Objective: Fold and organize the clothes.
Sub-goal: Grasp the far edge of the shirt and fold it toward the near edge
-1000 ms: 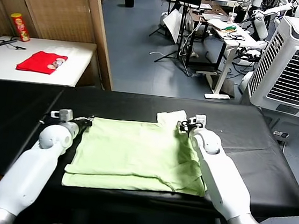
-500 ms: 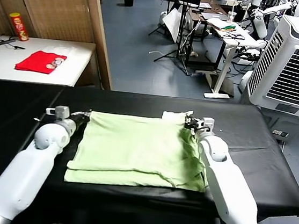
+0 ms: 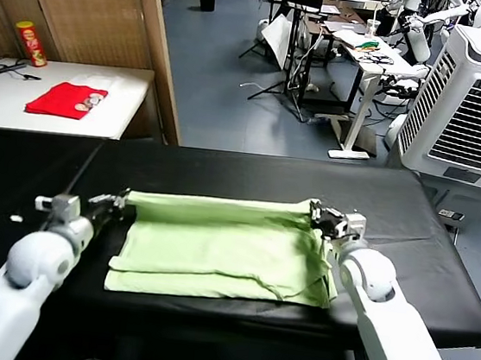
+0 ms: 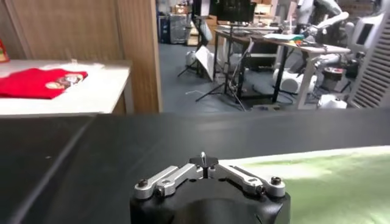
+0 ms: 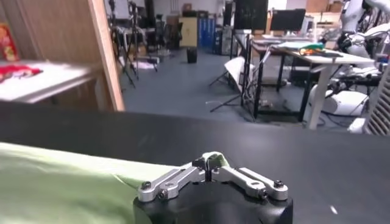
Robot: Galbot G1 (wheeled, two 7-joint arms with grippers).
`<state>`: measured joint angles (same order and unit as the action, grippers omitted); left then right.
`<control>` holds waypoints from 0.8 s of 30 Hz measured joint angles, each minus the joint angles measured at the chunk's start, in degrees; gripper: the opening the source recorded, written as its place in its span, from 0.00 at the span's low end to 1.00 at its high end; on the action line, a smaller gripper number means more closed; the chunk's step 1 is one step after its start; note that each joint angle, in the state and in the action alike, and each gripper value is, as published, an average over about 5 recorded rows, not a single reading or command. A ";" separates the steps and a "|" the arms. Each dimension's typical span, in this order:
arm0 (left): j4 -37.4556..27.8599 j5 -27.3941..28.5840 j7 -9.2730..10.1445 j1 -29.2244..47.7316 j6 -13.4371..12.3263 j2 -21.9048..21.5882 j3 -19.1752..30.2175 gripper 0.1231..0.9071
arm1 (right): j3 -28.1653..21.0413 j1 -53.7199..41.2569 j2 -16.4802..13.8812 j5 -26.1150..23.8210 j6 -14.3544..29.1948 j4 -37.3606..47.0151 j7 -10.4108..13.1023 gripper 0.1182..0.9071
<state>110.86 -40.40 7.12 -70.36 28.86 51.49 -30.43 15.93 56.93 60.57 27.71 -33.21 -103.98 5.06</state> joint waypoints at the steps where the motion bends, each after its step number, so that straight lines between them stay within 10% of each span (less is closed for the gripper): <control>1: 1.19 0.28 0.02 -1.74 -0.14 -0.02 -0.66 0.01 | 0.06 0.84 -0.31 -0.05 -0.63 -0.91 -0.01 0.01; 24: 7.98 7.17 -0.01 -17.67 -1.73 2.05 -4.04 0.01 | 1.28 10.43 -1.33 -1.62 -4.53 -8.01 -0.35 0.01</control>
<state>118.84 -33.23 7.12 -88.03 27.13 53.54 -34.47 17.21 67.36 59.23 26.09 -37.74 -111.99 4.72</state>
